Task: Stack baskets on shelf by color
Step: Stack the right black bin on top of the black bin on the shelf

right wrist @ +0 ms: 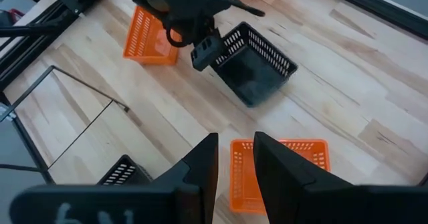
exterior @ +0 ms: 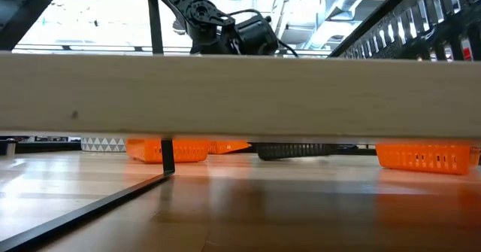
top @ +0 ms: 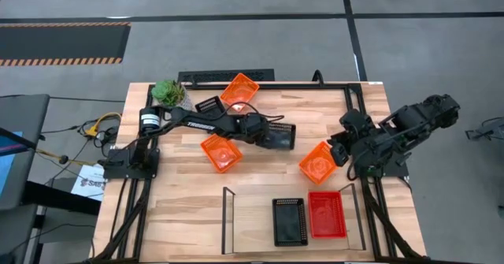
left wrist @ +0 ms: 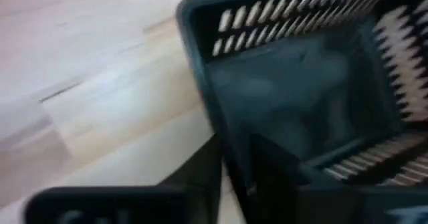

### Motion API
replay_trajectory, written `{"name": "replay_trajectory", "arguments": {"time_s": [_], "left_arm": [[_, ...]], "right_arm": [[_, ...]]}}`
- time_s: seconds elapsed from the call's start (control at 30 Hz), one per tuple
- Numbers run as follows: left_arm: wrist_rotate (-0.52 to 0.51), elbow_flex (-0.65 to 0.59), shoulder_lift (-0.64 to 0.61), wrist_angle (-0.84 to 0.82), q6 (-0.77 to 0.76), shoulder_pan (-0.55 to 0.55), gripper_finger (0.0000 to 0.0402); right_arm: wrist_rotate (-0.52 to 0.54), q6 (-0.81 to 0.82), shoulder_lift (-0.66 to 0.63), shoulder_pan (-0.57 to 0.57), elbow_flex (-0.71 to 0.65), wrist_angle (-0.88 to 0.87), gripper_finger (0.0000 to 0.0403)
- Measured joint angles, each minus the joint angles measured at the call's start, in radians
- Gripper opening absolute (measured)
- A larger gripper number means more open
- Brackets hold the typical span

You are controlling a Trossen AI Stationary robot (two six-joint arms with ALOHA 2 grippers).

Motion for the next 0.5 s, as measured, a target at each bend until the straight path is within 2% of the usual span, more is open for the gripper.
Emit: {"name": "replay_trajectory", "arguments": {"time_s": [0.1, 0.3, 0.5], "left_arm": [[0.000, 0.002, 0.000, 0.013, 0.042, 0.000, 0.0011], [0.041, 0.060, 0.000, 0.001, 0.114, -0.006, 0.0001], [0.027, 0.259, -0.003, -0.179, 0.223, -0.031, 0.0000]], "right_arm": [[0.000, 0.000, 0.000, 0.000, 0.000, -0.001, 0.0118], [0.000, -0.006, 0.000, -0.001, 0.000, -0.008, 0.0118], [-0.001, -0.027, -0.010, -0.001, 0.000, -0.032, 0.0118]]}}
